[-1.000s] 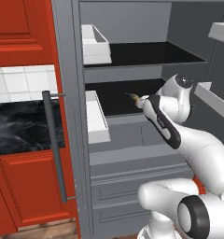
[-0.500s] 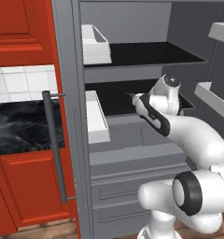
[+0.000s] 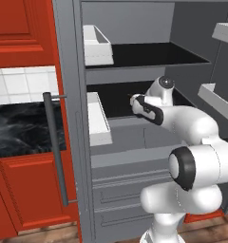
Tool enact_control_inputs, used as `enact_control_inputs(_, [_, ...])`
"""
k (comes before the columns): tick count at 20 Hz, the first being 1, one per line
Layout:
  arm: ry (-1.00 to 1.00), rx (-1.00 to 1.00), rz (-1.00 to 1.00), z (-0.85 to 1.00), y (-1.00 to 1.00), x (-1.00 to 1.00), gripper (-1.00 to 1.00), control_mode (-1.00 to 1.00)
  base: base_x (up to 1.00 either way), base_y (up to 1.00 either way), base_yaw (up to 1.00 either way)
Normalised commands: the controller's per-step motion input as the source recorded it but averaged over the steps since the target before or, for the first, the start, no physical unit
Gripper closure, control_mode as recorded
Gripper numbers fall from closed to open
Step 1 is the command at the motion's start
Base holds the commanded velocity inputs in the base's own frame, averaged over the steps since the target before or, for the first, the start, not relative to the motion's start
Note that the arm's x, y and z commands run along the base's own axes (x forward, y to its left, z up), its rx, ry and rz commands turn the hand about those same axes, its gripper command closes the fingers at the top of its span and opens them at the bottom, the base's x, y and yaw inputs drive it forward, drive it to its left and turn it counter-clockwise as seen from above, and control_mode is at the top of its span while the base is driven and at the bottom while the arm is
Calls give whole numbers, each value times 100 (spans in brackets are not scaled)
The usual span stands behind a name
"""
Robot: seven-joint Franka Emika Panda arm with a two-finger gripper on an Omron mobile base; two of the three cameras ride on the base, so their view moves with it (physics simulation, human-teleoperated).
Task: Retrieve the apple and banana from the fridge and place them into the bowl on the dining table.
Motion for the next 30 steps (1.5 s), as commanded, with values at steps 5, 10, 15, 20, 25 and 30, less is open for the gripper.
enact_control_inputs(5, [0,0,0,-11,0,58,-100,-100,0,0,0])
enact_control_inputs(10, [0,0,0,-21,-9,49,-100,-100,0,0,0])
enact_control_inputs(15, [0,0,0,-15,-11,50,-100,-100,0,0,0])
enact_control_inputs(20, [0,0,0,-20,-3,54,-100,-100,0,0,0])
enact_control_inputs(25, [0,0,0,-26,-11,53,-100,-100,0,0,0])
enact_control_inputs(30, [0,0,0,-35,-4,34,-100,-100,0,0,0])
